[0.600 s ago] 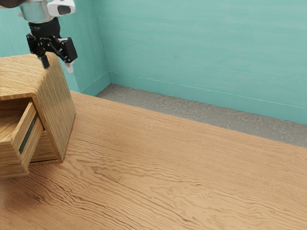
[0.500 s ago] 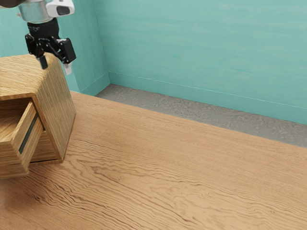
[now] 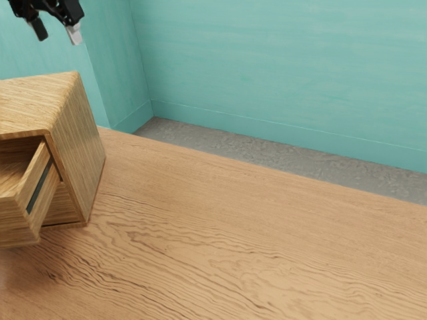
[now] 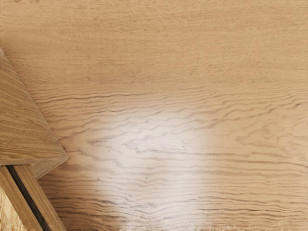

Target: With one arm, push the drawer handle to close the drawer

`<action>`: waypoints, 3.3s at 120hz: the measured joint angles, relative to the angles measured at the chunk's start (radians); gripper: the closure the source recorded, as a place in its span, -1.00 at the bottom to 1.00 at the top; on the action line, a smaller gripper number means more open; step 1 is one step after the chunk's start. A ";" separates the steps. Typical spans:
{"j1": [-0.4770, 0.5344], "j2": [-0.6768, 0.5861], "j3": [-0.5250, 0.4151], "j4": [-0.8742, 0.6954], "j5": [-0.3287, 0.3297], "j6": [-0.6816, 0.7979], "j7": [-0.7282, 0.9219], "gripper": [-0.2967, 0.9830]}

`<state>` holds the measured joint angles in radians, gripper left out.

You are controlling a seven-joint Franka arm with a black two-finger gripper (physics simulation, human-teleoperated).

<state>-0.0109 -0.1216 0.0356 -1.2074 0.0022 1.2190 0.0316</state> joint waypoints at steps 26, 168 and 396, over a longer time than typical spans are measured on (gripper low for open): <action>0.051 -0.149 -0.013 -0.156 -0.002 -0.034 0.004 -0.54; 0.623 -0.951 0.051 -1.447 0.227 0.337 0.058 -0.37; 0.468 -0.477 0.208 -1.209 0.223 0.677 0.033 0.67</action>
<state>0.4568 -0.5984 0.2436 -2.4163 0.2254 1.8956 0.0645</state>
